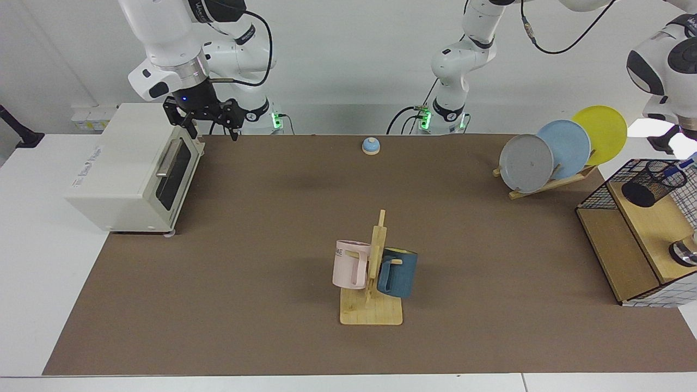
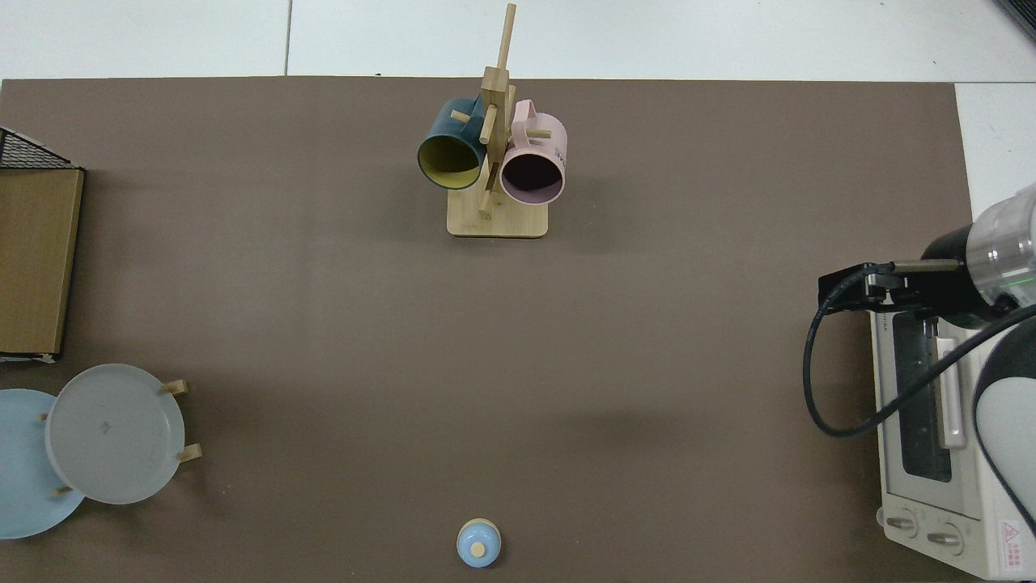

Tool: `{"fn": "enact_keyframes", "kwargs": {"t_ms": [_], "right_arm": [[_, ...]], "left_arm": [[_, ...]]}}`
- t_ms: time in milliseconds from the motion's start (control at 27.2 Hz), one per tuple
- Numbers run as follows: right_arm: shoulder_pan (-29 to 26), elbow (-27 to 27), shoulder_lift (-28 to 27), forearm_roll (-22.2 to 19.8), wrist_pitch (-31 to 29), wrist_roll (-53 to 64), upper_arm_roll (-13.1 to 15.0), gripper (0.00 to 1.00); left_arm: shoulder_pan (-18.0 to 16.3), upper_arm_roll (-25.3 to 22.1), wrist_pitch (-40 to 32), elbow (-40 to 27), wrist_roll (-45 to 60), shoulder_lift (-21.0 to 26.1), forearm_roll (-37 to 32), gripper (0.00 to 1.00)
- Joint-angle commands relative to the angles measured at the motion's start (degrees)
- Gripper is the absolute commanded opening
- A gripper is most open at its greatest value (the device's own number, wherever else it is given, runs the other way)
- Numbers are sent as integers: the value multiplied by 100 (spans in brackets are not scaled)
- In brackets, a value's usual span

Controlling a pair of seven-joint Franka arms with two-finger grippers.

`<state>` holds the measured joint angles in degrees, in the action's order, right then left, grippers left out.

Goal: Put markers into pen holder

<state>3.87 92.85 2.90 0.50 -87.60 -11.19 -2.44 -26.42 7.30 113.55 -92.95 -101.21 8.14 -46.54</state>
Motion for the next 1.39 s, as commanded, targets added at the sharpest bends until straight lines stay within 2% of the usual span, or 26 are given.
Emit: {"fn": "enact_keyframes", "kwargs": {"t_ms": [0, 294, 807, 1358], "right_arm": [[-80, 49, 70, 108, -20, -94, -55, 100], [-80, 49, 70, 100, -20, -85, -55, 100], [-80, 49, 70, 108, -20, -85, -55, 100], [-80, 49, 70, 108, -20, -85, -55, 100]], "left_arm": [[49, -79, 308, -293, 145, -137, -66, 0], [84, -316, 651, -584, 620, -50, -163, 0], [93, -317, 677, -988, 655, -173, -84, 0], [102, -308, 651, -1050, 611, -120, -14, 0]]}}
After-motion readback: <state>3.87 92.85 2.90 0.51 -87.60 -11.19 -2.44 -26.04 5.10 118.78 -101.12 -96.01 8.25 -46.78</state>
